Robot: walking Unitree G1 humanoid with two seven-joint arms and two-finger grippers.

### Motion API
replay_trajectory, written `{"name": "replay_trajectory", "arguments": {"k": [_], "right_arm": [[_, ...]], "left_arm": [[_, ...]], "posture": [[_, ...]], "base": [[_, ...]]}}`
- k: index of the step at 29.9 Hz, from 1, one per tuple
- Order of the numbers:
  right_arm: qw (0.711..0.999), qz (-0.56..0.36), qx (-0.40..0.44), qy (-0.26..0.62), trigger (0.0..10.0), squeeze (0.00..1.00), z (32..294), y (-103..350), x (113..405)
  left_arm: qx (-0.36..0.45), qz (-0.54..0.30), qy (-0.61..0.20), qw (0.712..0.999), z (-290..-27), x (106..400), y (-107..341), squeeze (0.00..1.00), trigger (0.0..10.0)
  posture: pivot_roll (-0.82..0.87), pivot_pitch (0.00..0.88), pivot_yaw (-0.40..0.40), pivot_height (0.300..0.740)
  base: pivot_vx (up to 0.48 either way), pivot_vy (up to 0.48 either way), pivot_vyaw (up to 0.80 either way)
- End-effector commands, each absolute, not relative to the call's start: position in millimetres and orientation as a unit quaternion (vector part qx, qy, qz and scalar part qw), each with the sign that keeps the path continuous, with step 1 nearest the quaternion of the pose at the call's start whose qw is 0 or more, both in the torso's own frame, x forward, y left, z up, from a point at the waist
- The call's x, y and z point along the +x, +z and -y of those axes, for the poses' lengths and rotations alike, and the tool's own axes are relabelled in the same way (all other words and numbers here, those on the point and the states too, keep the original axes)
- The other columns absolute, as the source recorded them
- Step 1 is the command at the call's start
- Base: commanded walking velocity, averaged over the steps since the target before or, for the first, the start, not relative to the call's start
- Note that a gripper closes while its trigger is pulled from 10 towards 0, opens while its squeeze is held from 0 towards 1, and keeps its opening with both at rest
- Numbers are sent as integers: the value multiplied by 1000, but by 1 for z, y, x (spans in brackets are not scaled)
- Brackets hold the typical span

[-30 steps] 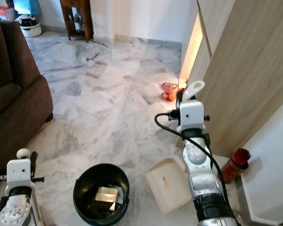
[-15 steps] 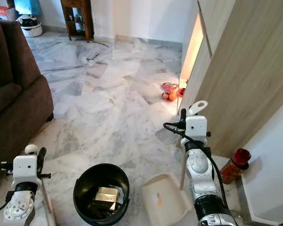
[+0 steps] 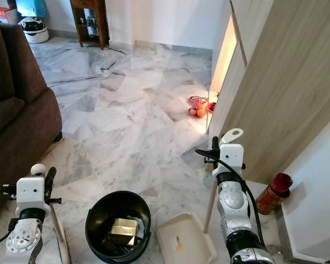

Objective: Sweep floor

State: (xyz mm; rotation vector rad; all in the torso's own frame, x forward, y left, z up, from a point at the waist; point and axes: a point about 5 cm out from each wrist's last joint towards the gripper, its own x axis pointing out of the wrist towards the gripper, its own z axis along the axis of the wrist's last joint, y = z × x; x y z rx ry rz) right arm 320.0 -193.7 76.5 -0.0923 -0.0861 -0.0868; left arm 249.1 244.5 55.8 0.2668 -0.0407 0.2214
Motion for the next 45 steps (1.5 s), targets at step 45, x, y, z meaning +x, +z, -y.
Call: {"name": "replay_trajectory", "arguments": {"k": [45], "right_arm": [[996,57,-39,-52,10000,0,203,76,319]], "left_arm": [[124,38,88,988,-241,253,61,0,10000]], "posture": [[96,0,-42,740]], "base": [[-53,0,0]]}}
